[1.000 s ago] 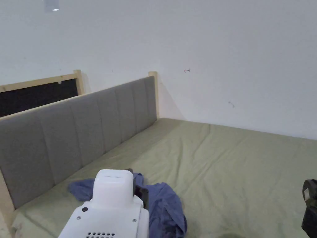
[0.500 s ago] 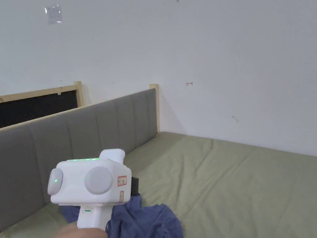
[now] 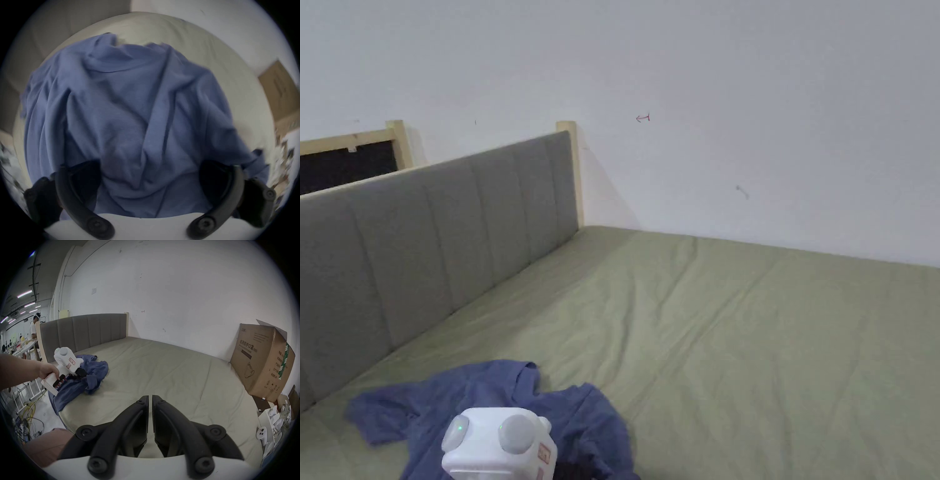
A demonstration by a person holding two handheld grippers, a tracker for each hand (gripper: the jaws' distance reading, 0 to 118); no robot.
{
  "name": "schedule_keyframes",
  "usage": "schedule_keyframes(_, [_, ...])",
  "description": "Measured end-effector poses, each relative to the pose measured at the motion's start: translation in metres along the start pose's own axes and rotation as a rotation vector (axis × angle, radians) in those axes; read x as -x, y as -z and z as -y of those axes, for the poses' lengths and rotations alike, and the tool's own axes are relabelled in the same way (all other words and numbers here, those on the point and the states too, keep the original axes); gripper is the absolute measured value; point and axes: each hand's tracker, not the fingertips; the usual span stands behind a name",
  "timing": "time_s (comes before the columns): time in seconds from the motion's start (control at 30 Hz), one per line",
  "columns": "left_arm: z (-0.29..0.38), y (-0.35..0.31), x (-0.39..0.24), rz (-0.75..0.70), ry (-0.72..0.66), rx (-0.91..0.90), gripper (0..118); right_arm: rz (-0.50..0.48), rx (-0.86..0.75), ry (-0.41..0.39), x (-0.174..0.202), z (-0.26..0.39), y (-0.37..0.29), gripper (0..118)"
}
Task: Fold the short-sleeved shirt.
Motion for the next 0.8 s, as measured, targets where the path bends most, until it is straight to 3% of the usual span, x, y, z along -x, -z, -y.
schedule_keyframes(0.23, [0.017,-0.012,-0.011,-0.080,-0.015,-0.072,115,-0.024,0.002,0.006,0.007,0.002,0.001,6])
schedule_keyframes(0.27, [0.020,-0.017,-0.011,-0.071,-0.025,-0.093,103,-0.027,0.005,0.008,0.007,0.002,0.001,6])
schedule_keyframes(0.3, [0.023,-0.023,-0.009,-0.061,-0.040,-0.141,83,-0.028,0.008,0.008,0.007,0.002,0.000,6])
schedule_keyframes(0.33, [0.028,-0.034,-0.011,-0.073,-0.035,-0.202,46,-0.030,0.010,0.007,0.005,0.001,-0.003,6])
schedule_keyframes(0.37, [0.032,-0.044,-0.012,-0.081,-0.028,-0.254,2,-0.030,0.010,0.007,0.004,0.000,-0.005,6])
schedule_keyframes(0.43, [0.037,-0.061,-0.009,-0.116,-0.019,-0.308,2,-0.020,-0.002,0.010,0.001,-0.001,-0.013,6])
schedule_keyframes(0.5, [0.036,-0.082,0.002,-0.006,-0.037,-0.346,2,-0.012,-0.011,0.024,-0.005,-0.003,-0.020,6])
schedule_keyframes(0.57, [0.032,-0.115,0.005,-0.082,0.016,-0.407,2,-0.009,-0.020,0.045,-0.013,-0.007,-0.028,6])
schedule_keyframes(0.7, [0.022,-0.220,-0.012,-0.095,0.100,-0.652,2,0.037,-0.063,0.081,-0.031,-0.015,-0.049,6])
schedule_keyframes(0.8, [0.012,-0.294,-0.041,0.005,0.102,-0.788,2,0.075,-0.096,0.116,-0.045,-0.019,-0.065,6])
